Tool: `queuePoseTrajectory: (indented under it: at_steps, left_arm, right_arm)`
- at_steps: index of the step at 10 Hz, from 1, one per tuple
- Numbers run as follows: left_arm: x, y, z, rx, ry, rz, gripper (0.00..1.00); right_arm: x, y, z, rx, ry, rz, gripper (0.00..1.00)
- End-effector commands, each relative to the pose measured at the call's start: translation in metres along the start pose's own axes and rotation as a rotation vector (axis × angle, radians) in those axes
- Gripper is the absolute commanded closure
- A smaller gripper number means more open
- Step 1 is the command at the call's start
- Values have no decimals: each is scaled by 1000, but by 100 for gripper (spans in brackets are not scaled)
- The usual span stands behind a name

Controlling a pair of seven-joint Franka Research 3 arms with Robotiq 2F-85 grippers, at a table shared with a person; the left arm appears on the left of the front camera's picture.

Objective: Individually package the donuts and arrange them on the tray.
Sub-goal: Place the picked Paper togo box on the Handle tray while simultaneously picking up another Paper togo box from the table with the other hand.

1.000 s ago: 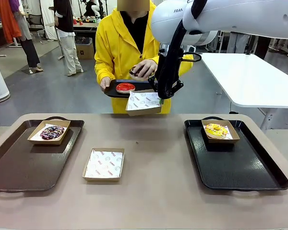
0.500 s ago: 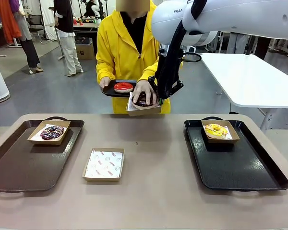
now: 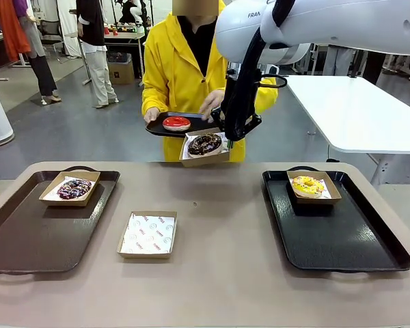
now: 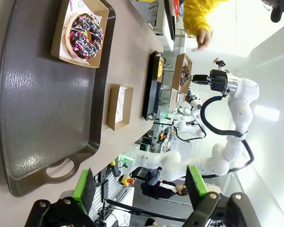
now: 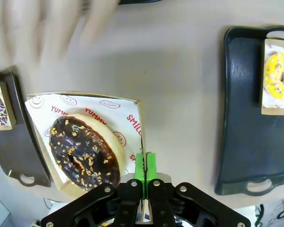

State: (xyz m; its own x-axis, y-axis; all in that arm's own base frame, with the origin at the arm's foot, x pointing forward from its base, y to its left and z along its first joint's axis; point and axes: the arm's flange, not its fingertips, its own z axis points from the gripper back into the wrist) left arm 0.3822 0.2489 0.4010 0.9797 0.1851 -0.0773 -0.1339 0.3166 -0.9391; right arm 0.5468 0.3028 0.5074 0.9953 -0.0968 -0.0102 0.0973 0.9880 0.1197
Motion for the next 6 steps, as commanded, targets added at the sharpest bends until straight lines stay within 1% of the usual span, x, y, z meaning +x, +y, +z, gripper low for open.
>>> queuePoseTrajectory:
  at_steps: [1,6]
  left_arm:
    - [1,-1,1,3,4,-17,0]
    - [1,-1,1,3,4,-17,0]
  right_arm:
    - [-3,-2,-1,5,-6,-3,100]
    - [-3,-2,-1,5,-6,-3,100]
